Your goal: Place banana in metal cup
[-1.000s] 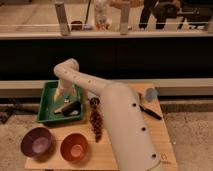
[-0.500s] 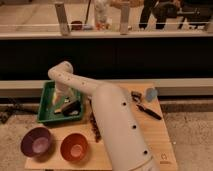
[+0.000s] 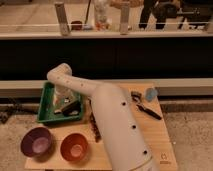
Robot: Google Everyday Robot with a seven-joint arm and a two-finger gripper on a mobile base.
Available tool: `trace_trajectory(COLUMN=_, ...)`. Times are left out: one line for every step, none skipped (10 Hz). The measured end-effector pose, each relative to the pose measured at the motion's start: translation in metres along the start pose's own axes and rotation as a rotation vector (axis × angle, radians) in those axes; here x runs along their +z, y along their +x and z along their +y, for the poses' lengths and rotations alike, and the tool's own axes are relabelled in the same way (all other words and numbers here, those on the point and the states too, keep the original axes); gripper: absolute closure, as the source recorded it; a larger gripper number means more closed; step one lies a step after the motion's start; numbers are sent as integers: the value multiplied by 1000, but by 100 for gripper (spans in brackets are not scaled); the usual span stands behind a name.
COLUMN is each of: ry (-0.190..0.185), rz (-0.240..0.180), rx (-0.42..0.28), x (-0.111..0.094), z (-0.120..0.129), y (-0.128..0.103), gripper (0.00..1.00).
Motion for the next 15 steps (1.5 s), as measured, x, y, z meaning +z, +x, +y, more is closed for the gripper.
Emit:
trace_trajectory(ry=-2, rz=-1, rx=5, x=1, z=0, y=0, gripper=20)
trace_trajectory(ry=-6, rz=-1, rx=17, x=3, z=-1, y=1, gripper=20)
trace_trajectory(ry=-10, rz=-1, rx=27, x=4, z=-1, y=1, gripper=20)
trace_trajectory(ry=-16, rz=-3, rx=37, x=4, z=-1, y=2, gripper=20)
trace_trajectory(ry=-24, rz=-4, rx=45, x=6, z=-1, y=2, gripper=20)
trace_trajectory(ry=-31, rz=-7, rx=51, x=7, z=-1, y=2, gripper=20)
trace_trajectory(ry=-32, rz=-9, rx=59, x=7, z=0, y=3, gripper=20)
trace_trajectory(ry=-35, rz=-14, rx=64, x=8, z=0, y=3, gripper=20)
trace_trajectory(ry=-44, rz=-21, rx=71, x=10, z=0, y=3, gripper=20)
trace_trajectory(ry=-54, rz=-27, rx=73, x=11, z=1, y=3, gripper=20)
trace_trajectory(ry=-65, rz=-34, rx=77, x=12, z=1, y=3, gripper=20)
trace_trajectory(ry=-96, rz=-40, rx=78, x=15, z=2, y=2, gripper=20)
trace_trajectory(ry=-116, rz=-46, rx=74, x=16, z=0, y=1, gripper=20)
trace_trajectory(ry=-114, rz=-52, rx=72, x=16, z=-1, y=0, gripper=20)
trace_trajectory(ry=-110, rz=-57, rx=72, x=16, z=4, y=0, gripper=20)
